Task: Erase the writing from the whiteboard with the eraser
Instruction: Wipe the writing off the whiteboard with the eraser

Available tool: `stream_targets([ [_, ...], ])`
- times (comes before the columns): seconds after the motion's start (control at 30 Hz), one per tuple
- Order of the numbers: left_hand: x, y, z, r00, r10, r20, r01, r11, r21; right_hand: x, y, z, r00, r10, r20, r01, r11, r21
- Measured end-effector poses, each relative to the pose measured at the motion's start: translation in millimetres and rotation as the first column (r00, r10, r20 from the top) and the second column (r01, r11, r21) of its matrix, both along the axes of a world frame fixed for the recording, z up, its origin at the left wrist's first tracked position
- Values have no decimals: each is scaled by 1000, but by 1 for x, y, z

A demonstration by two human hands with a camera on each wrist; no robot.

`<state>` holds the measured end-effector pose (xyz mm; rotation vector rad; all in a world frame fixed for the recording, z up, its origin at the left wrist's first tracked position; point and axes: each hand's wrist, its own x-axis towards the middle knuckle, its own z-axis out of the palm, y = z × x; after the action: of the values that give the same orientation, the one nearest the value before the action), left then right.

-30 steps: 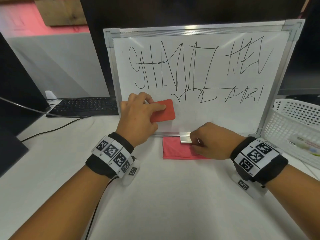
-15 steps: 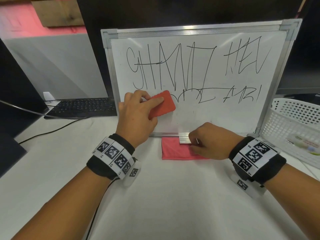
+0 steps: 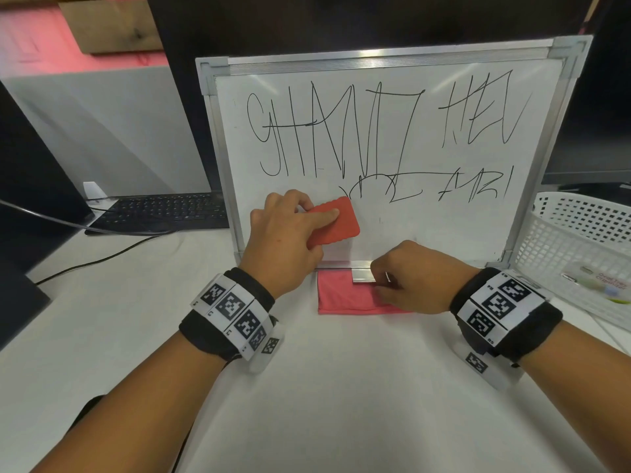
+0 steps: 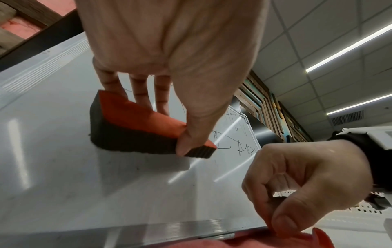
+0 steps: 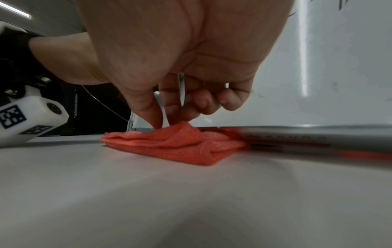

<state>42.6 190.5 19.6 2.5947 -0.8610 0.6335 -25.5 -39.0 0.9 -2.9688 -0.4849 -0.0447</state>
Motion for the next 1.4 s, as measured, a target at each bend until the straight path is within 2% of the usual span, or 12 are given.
stream_targets([
  [0.2, 0, -2, 2, 997, 56, 60, -50, 994, -99, 0, 0, 0, 1000, -7, -6, 7, 1000, 1],
  [0.4, -5, -6, -1, 999, -13, -37, 15, 999, 49, 0, 0, 1, 1000, -11, -17, 11, 1000, -3],
  [0.53, -5, -8, -1, 1000, 17, 12, -17, 999, -31, -1, 0, 1, 1000, -22, -10, 22, 1000, -3],
  [0.63, -5, -10, -1, 999, 30, 37, -29, 999, -31, -1, -1, 2, 1000, -27, -14, 27, 1000, -6],
  [0.83, -9, -15, -2, 998, -28, -62, 37, 990, 139, -2, -2, 2, 999, -38, -12, 38, 999, 3],
  [0.97, -4, -10, 0, 1000, 7, 16, -7, 1000, -17, -2, -2, 2, 999, -38, -27, 38, 999, -5],
  [1.17, -6, -11, -2, 1000, -30, -2, 30, 995, 92, -2, -8, 5, 999, -43, -12, 43, 999, -19],
  [1.4, -4, -13, -1, 998, 5, 70, -6, 1000, 20, -4, -28, 4, 998, -68, -4, 68, 997, -36],
])
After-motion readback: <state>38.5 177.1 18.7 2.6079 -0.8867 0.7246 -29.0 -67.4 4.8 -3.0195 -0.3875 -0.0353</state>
